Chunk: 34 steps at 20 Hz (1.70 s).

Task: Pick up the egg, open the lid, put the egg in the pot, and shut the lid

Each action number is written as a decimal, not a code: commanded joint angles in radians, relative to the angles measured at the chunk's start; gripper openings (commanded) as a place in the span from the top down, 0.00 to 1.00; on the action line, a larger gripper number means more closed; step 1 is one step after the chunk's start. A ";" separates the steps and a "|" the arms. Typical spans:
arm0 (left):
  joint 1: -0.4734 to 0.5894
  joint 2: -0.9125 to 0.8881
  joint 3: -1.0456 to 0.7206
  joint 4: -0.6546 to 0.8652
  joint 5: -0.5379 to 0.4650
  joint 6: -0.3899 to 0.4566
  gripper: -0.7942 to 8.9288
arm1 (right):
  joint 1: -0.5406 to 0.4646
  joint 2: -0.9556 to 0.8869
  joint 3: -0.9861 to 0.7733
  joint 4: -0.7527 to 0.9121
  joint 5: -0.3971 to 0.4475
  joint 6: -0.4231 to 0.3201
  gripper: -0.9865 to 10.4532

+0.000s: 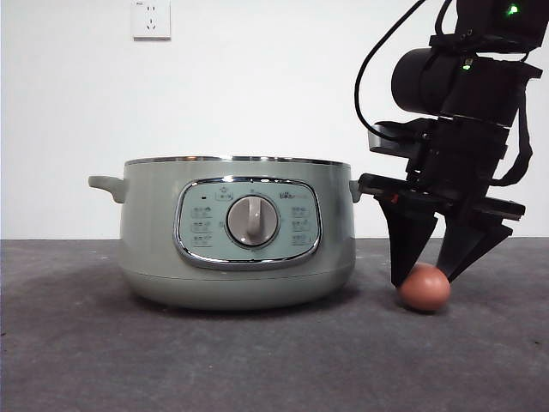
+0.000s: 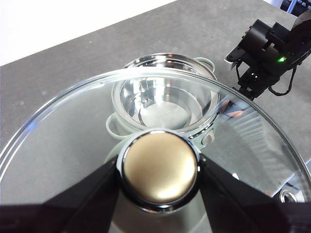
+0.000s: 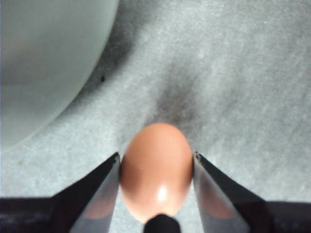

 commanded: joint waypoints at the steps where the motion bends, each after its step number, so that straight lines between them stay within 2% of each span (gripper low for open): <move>1: 0.002 -0.008 0.011 0.045 0.009 0.003 0.93 | 0.001 -0.061 0.001 -0.019 0.002 0.011 0.92; 9: 0.002 0.026 0.011 0.049 0.009 0.016 0.93 | 0.003 -0.326 0.035 -0.043 0.037 0.045 0.92; 14: 0.002 0.032 0.011 0.054 0.010 0.016 0.93 | 0.081 -0.318 0.206 0.003 0.037 0.016 0.92; 21: 0.002 0.031 0.011 0.043 0.016 0.016 0.93 | 0.178 -0.017 0.499 0.002 0.014 -0.039 0.92; 26: 0.002 0.031 0.011 0.033 0.016 0.016 0.93 | 0.219 0.225 0.696 -0.078 0.013 -0.089 0.92; 34: 0.002 0.031 0.011 0.032 0.016 0.016 0.93 | 0.244 0.425 0.764 -0.101 0.013 -0.134 0.92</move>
